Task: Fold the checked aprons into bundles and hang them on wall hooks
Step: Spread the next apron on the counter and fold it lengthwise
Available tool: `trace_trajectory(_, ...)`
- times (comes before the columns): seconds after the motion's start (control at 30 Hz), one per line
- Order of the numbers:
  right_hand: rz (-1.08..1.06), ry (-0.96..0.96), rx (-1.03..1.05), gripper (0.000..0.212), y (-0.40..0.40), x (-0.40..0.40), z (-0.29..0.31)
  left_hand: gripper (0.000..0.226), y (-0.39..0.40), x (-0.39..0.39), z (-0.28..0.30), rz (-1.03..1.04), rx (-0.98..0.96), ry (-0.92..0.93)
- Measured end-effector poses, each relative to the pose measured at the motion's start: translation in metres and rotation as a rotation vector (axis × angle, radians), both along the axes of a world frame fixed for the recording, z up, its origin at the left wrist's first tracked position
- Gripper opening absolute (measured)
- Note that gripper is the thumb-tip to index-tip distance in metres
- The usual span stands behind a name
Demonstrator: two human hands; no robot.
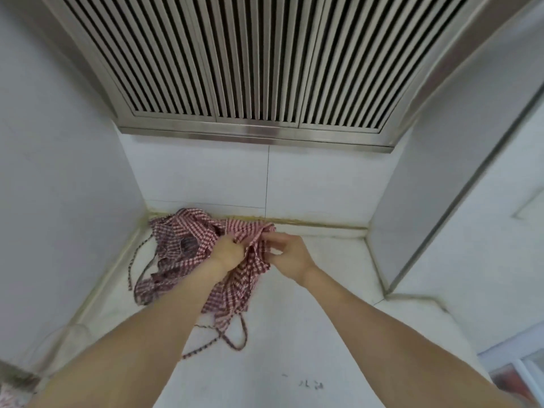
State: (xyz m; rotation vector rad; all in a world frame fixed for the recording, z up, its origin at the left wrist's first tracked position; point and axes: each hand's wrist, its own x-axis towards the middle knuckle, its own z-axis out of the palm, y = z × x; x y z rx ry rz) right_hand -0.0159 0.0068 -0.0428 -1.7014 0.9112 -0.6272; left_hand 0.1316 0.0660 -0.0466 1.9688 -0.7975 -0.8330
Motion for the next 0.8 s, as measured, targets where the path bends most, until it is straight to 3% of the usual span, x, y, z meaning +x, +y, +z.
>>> trace_trajectory(0.1, 0.068, -0.124, -0.037, 0.074, -0.020, -0.014, 0.080, 0.032, -0.021, -0.003, 0.080, 0.009, -0.201, 0.011)
trace_trajectory(0.2, 0.116, -0.095, -0.201, 0.109, -0.024, -0.028, 0.140, 0.036, -0.034, -0.009, 0.150, -0.024, -0.388, 0.054)
trace_trajectory(0.23, 0.089, -0.092, -0.300, 0.105, -0.024, -0.035, 0.158, 0.031, -0.034, -0.022, 0.177, -0.069, -0.455, 0.073)
trace_trajectory(0.33, -0.005, -0.199, -0.439, 0.058, -0.020, -0.048, 0.195, 0.029, -0.031, -0.052, 0.232, -0.158, -0.572, 0.096)
trace_trajectory(0.43, -0.078, -0.162, -0.455, 0.033, -0.033, -0.069, 0.214, 0.038, -0.027, -0.069, 0.262, -0.149, -0.553, 0.004)
trace_trajectory(0.53, -0.114, -0.059, -0.503, 0.012, -0.053, -0.094, 0.224, 0.024, -0.023, -0.062, 0.272, -0.082, -0.484, 0.065)
trace_trajectory(0.63, -0.152, 0.035, -0.569, 0.002, -0.065, -0.129, 0.240, 0.025, -0.018, -0.059, 0.275, -0.022, -0.465, 0.106)
trace_trajectory(0.7, -0.121, 0.139, -0.601, 0.015, -0.072, -0.150, 0.258, 0.018, -0.016, -0.062, 0.280, 0.025, -0.549, 0.154)
trace_trajectory(0.8, 0.033, 0.456, -0.588, 0.035, -0.070, -0.176, 0.279, 0.014, -0.017, -0.071, 0.289, 0.084, -0.655, 0.126)
